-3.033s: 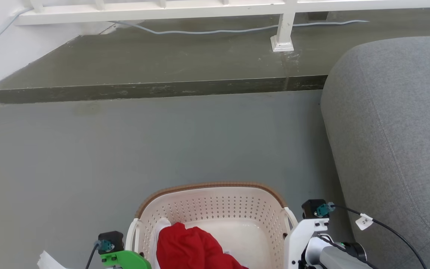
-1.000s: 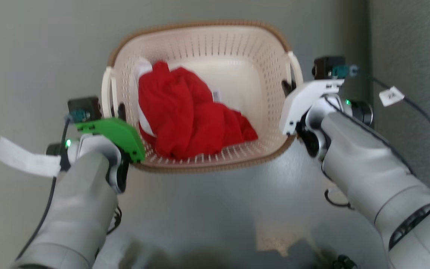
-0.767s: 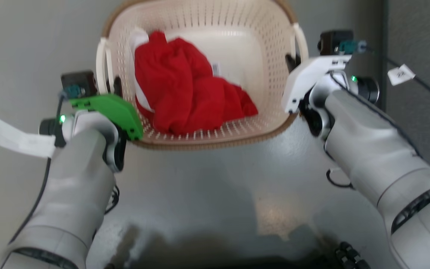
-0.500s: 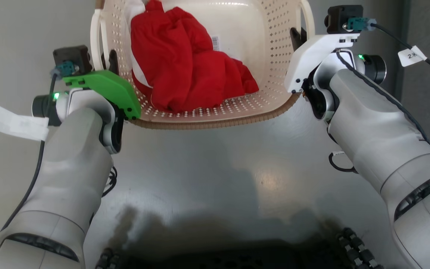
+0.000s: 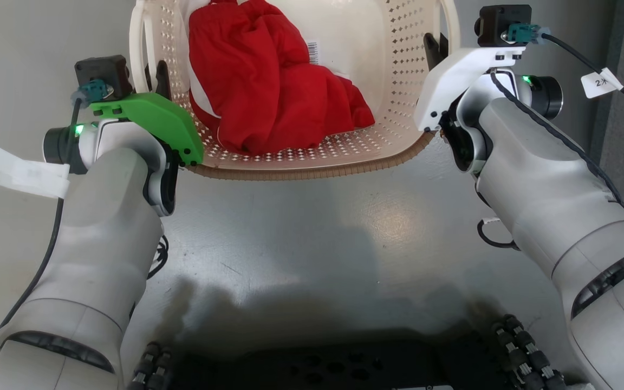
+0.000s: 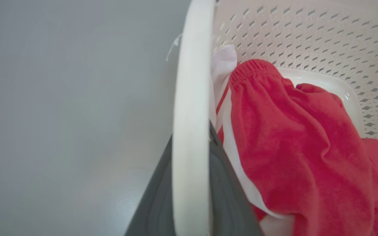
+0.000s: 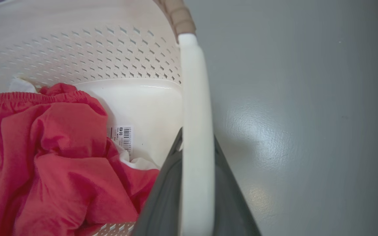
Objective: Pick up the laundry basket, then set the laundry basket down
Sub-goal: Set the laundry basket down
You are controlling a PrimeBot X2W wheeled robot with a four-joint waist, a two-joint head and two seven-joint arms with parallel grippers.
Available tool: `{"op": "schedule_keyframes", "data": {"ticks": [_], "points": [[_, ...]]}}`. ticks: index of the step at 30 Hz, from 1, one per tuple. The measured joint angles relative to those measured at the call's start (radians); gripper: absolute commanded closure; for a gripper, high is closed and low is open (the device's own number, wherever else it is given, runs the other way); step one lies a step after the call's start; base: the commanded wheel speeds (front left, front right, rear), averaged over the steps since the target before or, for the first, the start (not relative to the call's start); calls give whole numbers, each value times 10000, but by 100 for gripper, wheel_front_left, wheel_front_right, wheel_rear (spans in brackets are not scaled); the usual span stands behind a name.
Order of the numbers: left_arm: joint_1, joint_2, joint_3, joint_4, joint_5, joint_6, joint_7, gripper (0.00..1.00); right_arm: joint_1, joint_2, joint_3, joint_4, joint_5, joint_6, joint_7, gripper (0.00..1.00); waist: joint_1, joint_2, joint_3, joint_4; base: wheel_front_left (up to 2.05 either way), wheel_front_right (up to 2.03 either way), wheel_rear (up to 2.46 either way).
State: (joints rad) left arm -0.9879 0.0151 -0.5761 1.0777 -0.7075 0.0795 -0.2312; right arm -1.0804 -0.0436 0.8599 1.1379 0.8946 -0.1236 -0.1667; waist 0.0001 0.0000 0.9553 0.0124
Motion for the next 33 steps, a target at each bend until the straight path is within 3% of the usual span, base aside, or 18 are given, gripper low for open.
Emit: {"op": "schedule_keyframes", "data": {"ticks": [12, 13, 15, 16, 18, 19, 20, 21, 22, 23, 33], "points": [[-149, -35, -29, 167, 12, -61, -84, 100, -96, 31, 42, 105, 2, 0, -192, 100, 0, 0, 165, -134, 0, 0, 0], [-172, -36, -29, 180, 12, -61, -84, 91, -119, 31, 44, 119, 2, 0, -215, 89, 0, 0, 172, -144, 0, 0, 0], [-193, -52, -25, 222, 12, -61, -88, 80, -175, 35, 58, 140, 4, 0, -244, 80, 0, 0, 181, -165, 0, 0, 0], [-196, -59, -25, 253, 12, -61, -88, 70, -177, 40, 59, 142, 12, 0, -265, 69, 0, 0, 183, -170, 0, 0, 0], [-198, -69, -15, 343, 12, -61, -88, 61, -178, 40, 63, 167, 21, 0, -267, 51, 0, 0, 183, -177, 0, 0, 0], [-198, -69, -10, 385, 12, -61, -88, 61, -178, 36, 63, 186, 23, 0, -272, 51, 0, 0, 182, -179, 0, 0, 0], [-206, -63, 2, 412, 12, -61, -88, 57, -179, 25, 63, 207, 33, 0, -305, 35, 0, 0, 180, -181, 0, 0, 0], [-206, -48, 17, 447, 12, -59, -88, 44, -179, -4, 65, 221, 40, 0, -345, 2, 0, 0, 177, -184, 0, 0, 0], [-208, -13, 36, 460, 12, -58, -115, 4, -179, -29, 71, 232, 50, -2, -351, 0, 0, 0, 172, -186, 0, 0, 0], [-213, 13, 52, 470, 12, -56, -161, 0, -179, -69, 71, 238, 69, -10, -351, 0, -1, 0, 166, -188, 0, 0, 0], [-218, 15, 159, 662, 12, -42, -173, 0, -175, -138, 109, 297, 167, -12, -453, 0, -1, 0, -17, -203, 0, 0, 0]]}}
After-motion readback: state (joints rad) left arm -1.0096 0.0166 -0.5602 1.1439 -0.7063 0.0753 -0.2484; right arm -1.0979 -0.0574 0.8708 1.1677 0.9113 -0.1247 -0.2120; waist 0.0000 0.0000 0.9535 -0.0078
